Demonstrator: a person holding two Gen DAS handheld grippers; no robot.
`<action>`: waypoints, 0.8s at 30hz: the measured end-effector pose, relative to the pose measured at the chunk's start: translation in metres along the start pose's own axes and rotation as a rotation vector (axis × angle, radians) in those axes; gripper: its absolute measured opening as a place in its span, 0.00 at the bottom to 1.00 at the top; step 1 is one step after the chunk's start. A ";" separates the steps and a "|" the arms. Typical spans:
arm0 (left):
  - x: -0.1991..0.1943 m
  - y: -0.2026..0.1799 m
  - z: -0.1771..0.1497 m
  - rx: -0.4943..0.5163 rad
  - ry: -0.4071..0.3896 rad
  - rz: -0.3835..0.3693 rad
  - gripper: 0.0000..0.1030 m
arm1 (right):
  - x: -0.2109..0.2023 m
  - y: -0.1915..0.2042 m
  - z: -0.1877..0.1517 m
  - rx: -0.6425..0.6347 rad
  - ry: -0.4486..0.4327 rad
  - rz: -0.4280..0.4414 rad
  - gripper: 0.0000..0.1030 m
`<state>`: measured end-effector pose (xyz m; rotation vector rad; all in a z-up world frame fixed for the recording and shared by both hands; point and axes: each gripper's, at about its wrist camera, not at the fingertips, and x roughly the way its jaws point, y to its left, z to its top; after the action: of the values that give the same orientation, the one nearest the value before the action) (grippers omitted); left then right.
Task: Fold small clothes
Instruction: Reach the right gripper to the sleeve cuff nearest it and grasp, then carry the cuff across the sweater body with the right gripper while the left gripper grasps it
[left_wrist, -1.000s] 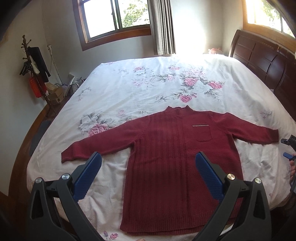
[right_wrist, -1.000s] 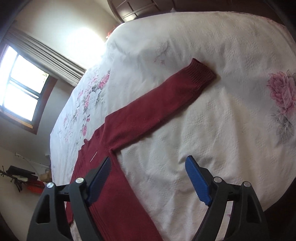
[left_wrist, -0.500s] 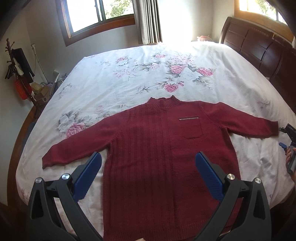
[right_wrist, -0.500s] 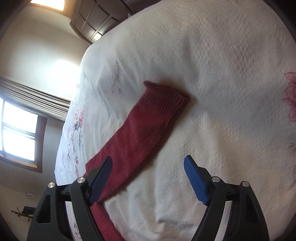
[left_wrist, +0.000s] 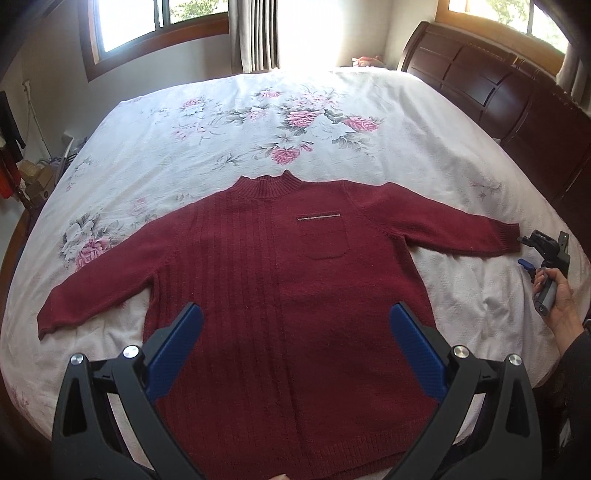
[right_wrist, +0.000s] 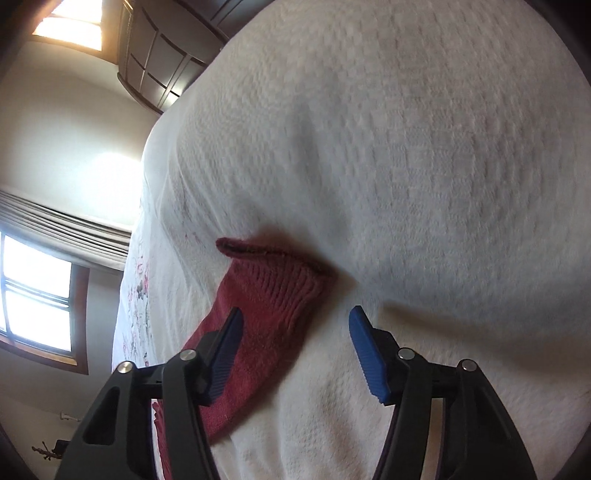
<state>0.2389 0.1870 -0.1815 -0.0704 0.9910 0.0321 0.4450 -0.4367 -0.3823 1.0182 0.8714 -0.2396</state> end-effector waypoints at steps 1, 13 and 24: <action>0.001 0.000 0.000 0.000 -0.001 -0.003 0.97 | 0.005 0.001 0.003 -0.001 -0.010 -0.003 0.59; 0.037 0.034 -0.014 -0.160 0.124 -0.191 0.97 | 0.017 0.025 0.004 -0.130 0.004 -0.018 0.14; 0.042 0.122 -0.027 -0.403 0.164 -0.311 0.97 | -0.058 0.179 -0.038 -0.402 -0.009 0.122 0.12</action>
<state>0.2318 0.3066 -0.2370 -0.6038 1.1166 -0.0604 0.4858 -0.3226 -0.2339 0.6904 0.8055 0.0356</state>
